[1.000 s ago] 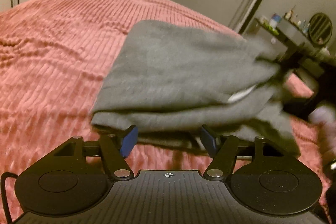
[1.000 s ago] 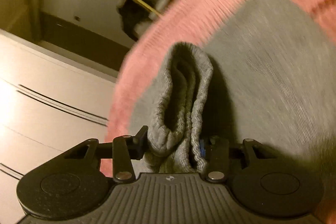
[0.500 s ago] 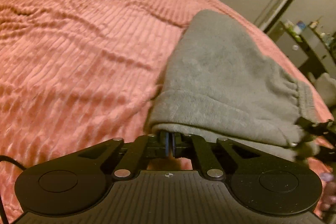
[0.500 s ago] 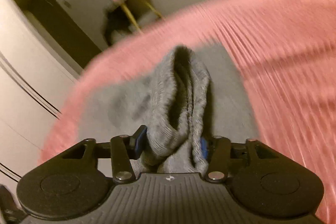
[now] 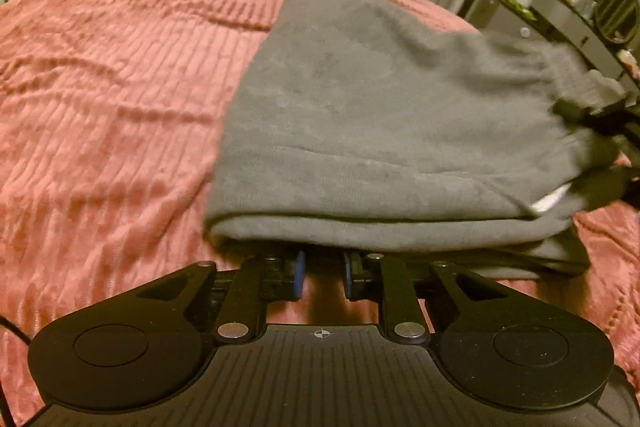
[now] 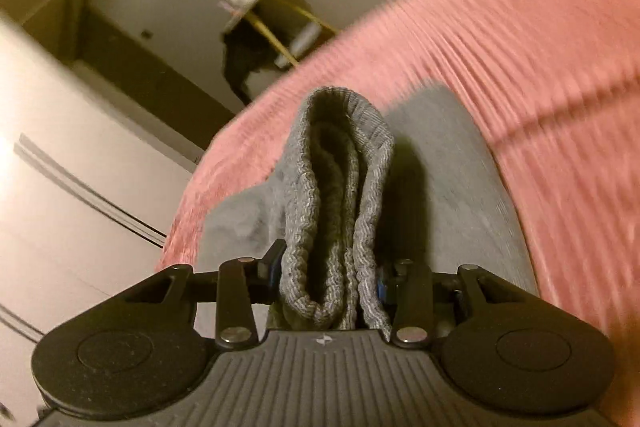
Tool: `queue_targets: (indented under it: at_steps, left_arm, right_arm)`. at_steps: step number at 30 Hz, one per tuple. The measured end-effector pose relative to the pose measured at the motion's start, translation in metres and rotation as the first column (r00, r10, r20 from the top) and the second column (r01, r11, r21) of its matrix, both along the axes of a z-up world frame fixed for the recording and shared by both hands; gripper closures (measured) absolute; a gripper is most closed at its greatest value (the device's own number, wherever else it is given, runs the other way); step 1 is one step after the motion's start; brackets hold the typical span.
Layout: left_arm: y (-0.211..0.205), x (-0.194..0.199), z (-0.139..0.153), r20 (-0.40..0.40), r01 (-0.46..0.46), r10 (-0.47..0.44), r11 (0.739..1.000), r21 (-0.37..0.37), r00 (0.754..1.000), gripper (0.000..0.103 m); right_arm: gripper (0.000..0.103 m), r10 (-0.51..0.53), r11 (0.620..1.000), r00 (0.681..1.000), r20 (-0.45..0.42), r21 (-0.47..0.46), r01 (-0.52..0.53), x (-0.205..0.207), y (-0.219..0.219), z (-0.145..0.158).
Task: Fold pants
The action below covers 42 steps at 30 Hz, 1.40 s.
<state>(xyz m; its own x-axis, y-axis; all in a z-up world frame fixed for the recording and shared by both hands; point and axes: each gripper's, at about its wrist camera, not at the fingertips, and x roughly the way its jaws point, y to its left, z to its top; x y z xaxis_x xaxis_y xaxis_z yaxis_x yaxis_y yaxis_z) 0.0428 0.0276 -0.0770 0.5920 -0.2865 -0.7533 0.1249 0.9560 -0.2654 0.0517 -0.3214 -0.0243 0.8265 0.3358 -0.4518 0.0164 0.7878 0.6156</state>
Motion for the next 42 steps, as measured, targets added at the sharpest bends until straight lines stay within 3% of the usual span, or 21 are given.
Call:
queue_targets:
  at_steps: [2, 5, 10, 14, 15, 17, 19, 20, 22, 25, 26, 28, 33, 37, 42]
  left_arm:
    - [0.001, 0.001, 0.001, 0.009, -0.023, 0.022, 1.000, 0.018, 1.000, 0.091]
    - [-0.001, 0.001, 0.004, 0.027, -0.035, 0.034, 0.998, 0.052, 0.999, 0.097]
    - [0.001, -0.004, 0.013, 0.083, -0.058, 0.052, 0.996, 0.073, 0.995, 0.099]
    - [0.004, -0.004, 0.017, 0.085, -0.065, 0.059, 0.995, 0.071, 0.995, 0.099]
    - [0.005, -0.004, 0.019, 0.081, -0.065, 0.060, 0.995, 0.072, 0.995, 0.099]
    - [0.009, -0.006, 0.027, 0.062, -0.082, 0.078, 0.994, 0.067, 0.995, 0.099]
    - [0.020, -0.009, 0.038, 0.056, -0.102, 0.100, 0.994, 0.029, 0.993, 0.098]
    - [0.026, -0.013, 0.047, 0.072, -0.120, 0.119, 0.993, 0.020, 0.990, 0.094]
    - [0.035, -0.018, 0.067, 0.136, -0.161, 0.156, 0.987, 0.021, 0.978, 0.055]
    - [0.044, -0.015, 0.094, 0.233, -0.164, 0.170, 0.985, -0.044, 0.958, 0.025]
    - [0.043, -0.007, 0.097, 0.238, -0.133, 0.142, 0.990, -0.054, 0.961, 0.022]
    - [0.038, 0.013, 0.092, 0.220, -0.074, 0.087, 0.995, -0.065, 0.972, 0.021]
    - [0.026, 0.073, 0.049, 0.060, 0.027, -0.023, 0.997, -0.071, 0.998, 0.025]
    - [0.019, 0.104, 0.018, -0.041, 0.049, -0.051, 0.998, -0.044, 0.998, 0.036]
    - [0.007, 0.118, 0.007, -0.035, 0.078, -0.077, 0.996, 0.033, 0.996, 0.033]
  right_arm:
    - [0.063, -0.010, 0.996, 0.998, 0.064, -0.092, 0.016, -0.010, 0.008, 0.017]
    - [0.063, -0.024, 0.993, 0.994, 0.109, -0.109, 0.036, -0.020, 0.001, 0.028]
    - [0.063, -0.061, 0.977, 0.996, 0.071, -0.198, 0.074, -0.027, -0.001, 0.022]
    - [0.062, -0.054, 0.964, 0.997, 0.061, -0.257, 0.068, -0.026, 0.003, 0.011]
    - [0.060, -0.039, 0.960, 0.997, 0.061, -0.273, 0.054, -0.030, 0.005, 0.011]
    - [0.041, -0.065, 0.943, 0.996, 0.056, -0.323, 0.080, -0.034, 0.003, 0.008]
    - [0.039, -0.129, 0.927, 0.988, 0.087, -0.344, 0.152, -0.043, -0.010, 0.011]
    - [0.036, -0.141, 0.933, 0.986, 0.093, -0.319, 0.164, -0.045, -0.019, 0.013]
    - [0.030, -0.158, 0.954, 0.985, 0.071, -0.245, 0.170, -0.048, -0.036, 0.012]
    - [0.030, -0.124, 0.977, 0.992, 0.006, -0.175, 0.123, -0.040, -0.048, 0.002]
    - [0.030, -0.105, 0.983, 0.994, -0.016, -0.151, 0.101, -0.036, -0.049, -0.003]
    - [0.029, -0.069, 0.991, 0.995, -0.071, -0.117, 0.061, -0.031, -0.047, -0.014]
    - [0.015, -0.028, 1.000, 0.982, -0.189, 0.002, 0.028, -0.011, -0.054, -0.045]
    - [0.011, 0.036, 0.995, 0.979, -0.202, 0.098, -0.016, -0.005, -0.067, -0.059]
    - [0.012, 0.090, 0.987, 0.979, -0.181, 0.150, -0.063, 0.003, -0.068, -0.069]
